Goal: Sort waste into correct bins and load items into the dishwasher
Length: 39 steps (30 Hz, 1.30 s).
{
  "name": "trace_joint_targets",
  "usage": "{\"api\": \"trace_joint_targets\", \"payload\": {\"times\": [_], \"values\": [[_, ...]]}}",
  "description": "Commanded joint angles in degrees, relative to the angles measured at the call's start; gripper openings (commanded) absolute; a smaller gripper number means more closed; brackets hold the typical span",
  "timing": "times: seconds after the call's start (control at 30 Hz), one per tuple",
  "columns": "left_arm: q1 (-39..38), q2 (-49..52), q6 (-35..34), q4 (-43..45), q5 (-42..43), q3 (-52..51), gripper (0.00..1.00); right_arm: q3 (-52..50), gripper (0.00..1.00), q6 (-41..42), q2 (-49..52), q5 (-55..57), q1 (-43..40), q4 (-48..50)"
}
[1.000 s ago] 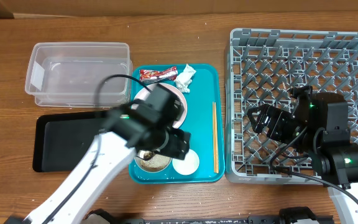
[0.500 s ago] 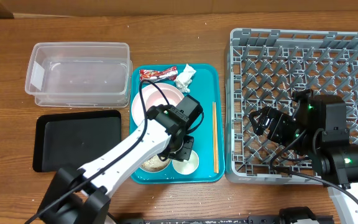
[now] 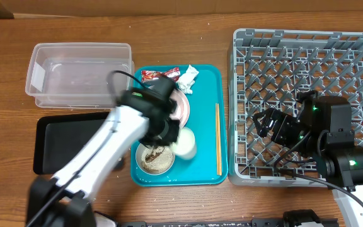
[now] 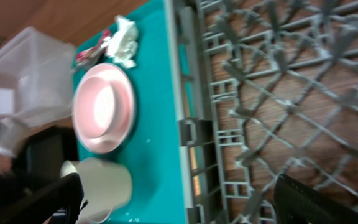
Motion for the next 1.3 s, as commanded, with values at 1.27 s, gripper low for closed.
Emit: {"api": "trace_joint_targets", "payload": {"times": [1.27], "values": [[14.9, -3.8, 22.6, 0.4, 72.0, 1.8, 0.04, 1.9, 0.82, -1.2, 4.3, -34.7, 13.5, 30.4]]}}
